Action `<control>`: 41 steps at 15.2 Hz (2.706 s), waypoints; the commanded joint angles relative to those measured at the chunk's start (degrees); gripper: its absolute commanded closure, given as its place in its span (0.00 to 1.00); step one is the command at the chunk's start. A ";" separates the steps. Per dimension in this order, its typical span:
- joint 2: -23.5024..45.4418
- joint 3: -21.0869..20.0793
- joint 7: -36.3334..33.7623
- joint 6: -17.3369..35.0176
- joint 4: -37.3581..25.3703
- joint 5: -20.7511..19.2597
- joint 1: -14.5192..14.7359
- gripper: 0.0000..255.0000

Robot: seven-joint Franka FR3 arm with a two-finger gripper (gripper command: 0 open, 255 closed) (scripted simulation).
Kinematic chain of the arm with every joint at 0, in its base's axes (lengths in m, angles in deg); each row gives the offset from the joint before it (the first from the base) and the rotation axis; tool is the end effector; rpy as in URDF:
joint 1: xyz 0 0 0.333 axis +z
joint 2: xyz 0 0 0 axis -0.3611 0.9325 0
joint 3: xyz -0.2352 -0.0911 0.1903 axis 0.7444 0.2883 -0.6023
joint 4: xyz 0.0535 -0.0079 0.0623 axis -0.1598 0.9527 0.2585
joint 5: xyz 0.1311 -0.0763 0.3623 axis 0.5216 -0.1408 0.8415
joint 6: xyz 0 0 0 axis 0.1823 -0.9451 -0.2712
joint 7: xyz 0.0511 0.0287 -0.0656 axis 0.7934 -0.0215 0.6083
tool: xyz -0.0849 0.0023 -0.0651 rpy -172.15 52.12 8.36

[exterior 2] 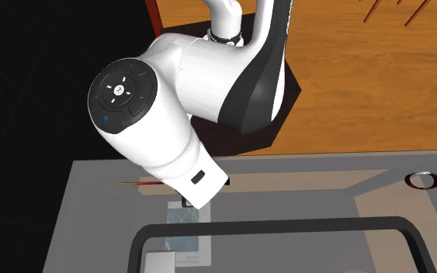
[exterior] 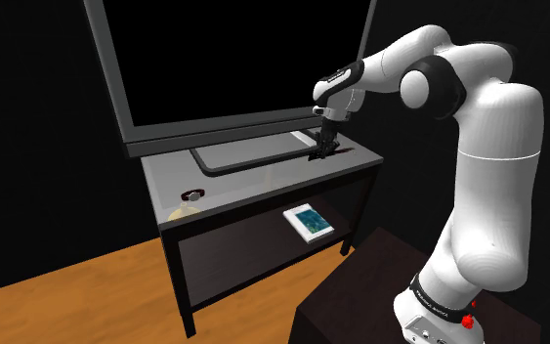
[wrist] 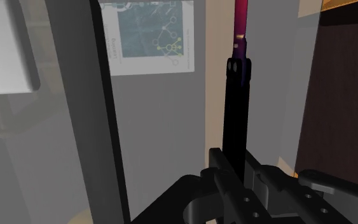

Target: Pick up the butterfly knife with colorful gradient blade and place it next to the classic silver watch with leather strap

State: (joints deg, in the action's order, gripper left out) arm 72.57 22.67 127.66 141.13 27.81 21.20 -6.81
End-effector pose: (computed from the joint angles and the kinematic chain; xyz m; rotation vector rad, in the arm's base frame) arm 0.5604 -0.2390 0.3585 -2.4059 -1.8798 -0.1387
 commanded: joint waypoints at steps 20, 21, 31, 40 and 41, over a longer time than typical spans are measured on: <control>-7.66 -0.33 -12.42 -6.83 -3.03 -6.63 7.50 1.00; -7.95 -0.78 -13.81 -6.55 -2.77 -6.84 8.42 1.00; -7.29 -5.55 -26.51 -5.04 -4.00 -6.99 16.32 1.00; -1.87 -9.81 -36.31 -5.92 -11.19 -5.10 21.55 1.00; -1.01 -10.26 -37.34 -6.17 -12.37 -4.83 22.01 1.00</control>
State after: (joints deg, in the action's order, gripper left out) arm 70.92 12.89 91.61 135.17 16.43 16.21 14.55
